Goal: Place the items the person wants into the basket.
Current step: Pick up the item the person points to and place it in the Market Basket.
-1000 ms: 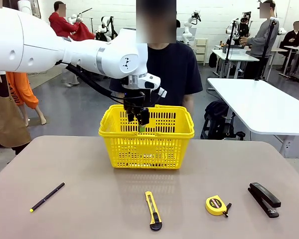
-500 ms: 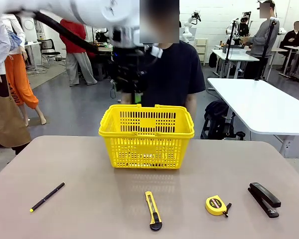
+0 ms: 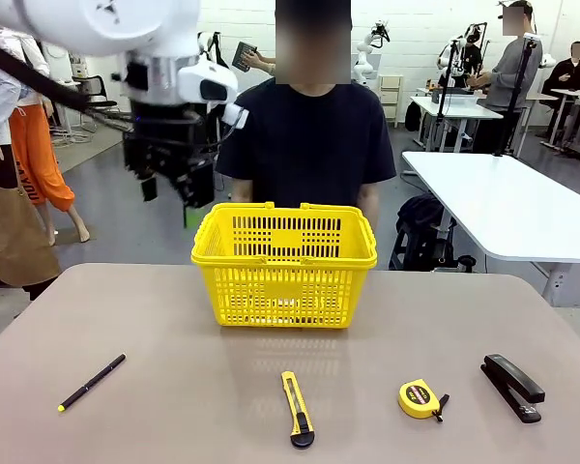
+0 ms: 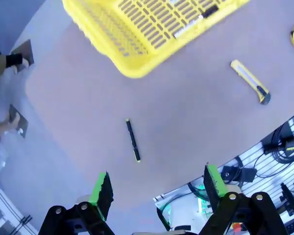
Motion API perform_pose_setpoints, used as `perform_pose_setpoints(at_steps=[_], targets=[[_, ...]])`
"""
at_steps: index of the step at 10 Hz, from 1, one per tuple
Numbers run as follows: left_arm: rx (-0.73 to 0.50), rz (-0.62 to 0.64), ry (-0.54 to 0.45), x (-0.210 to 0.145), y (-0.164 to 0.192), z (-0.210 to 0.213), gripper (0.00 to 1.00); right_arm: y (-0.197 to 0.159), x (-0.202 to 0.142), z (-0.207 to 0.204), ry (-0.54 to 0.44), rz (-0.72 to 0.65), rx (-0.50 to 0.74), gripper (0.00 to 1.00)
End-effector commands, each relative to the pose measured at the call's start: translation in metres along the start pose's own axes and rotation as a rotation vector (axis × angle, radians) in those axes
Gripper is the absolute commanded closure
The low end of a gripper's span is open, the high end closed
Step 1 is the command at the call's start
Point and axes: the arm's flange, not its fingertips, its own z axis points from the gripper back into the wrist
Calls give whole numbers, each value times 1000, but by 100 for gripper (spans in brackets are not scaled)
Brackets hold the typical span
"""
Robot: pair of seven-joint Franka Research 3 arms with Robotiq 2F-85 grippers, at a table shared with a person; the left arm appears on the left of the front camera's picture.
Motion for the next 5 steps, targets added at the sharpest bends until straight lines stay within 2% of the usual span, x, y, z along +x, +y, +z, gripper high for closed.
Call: perform_pose_setpoints(at_steps=[1, 5], targets=[[-43, -45, -30, -14, 1, -12, 4, 0, 1, 1, -16, 12, 19, 0], [-7, -8, 5, -9, 0, -8, 4, 0, 1, 1, -16, 12, 19, 0]])
